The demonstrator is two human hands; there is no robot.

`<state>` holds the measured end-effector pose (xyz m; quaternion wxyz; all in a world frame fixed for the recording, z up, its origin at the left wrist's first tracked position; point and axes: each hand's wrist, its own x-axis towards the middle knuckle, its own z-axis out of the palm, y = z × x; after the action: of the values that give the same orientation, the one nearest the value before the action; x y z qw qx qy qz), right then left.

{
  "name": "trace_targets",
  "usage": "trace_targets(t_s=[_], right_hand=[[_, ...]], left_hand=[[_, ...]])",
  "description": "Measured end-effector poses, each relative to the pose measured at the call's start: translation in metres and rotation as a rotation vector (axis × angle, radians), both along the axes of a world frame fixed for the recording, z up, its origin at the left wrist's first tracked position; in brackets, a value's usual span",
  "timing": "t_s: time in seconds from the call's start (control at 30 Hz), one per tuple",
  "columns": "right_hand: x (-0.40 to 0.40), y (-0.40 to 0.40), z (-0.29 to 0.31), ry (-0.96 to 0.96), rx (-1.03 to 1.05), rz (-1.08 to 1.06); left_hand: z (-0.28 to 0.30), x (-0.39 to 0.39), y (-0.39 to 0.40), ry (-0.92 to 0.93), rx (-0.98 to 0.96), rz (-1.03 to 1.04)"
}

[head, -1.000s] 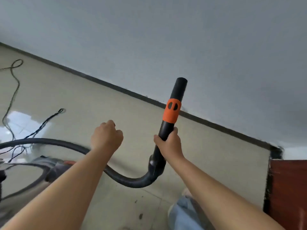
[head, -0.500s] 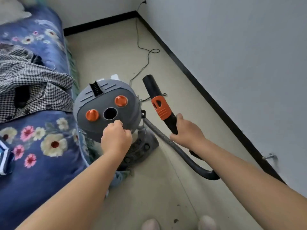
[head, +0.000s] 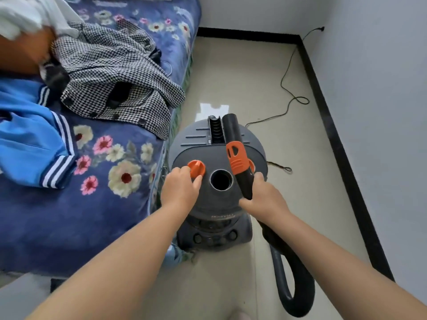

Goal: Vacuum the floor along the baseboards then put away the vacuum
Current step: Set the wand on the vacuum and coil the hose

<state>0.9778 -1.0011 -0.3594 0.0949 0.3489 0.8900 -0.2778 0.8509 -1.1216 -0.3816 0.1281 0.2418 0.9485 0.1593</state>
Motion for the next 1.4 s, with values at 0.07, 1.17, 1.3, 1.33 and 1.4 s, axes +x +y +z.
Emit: trace_targets(t_s=[0.07,1.17,1.3,1.33,1.4], right_hand=[[-0.009,0.018,-0.01,0.007,0.009,0.022],[-0.195,0.151,0.068,-0.08,0.249,0.609],[-0.211,0.19,0.075,-0.13,0.277,0.488],[-0.21,0.202,0.073,-0.125,0.244,0.424],[-0.208,0.223,0.063,-0.088,0.153,0.325]], left_hand=[[-0.012,-0.008,0.024,-0.025,0.015,0.052],[0.051,-0.181,0.128,0.388,0.289,-0.523],[0.053,-0.234,0.115,0.247,0.252,-0.355],[0.051,-0.247,0.105,0.224,0.234,-0.331],[0.045,-0.265,0.082,0.121,0.223,-0.241]])
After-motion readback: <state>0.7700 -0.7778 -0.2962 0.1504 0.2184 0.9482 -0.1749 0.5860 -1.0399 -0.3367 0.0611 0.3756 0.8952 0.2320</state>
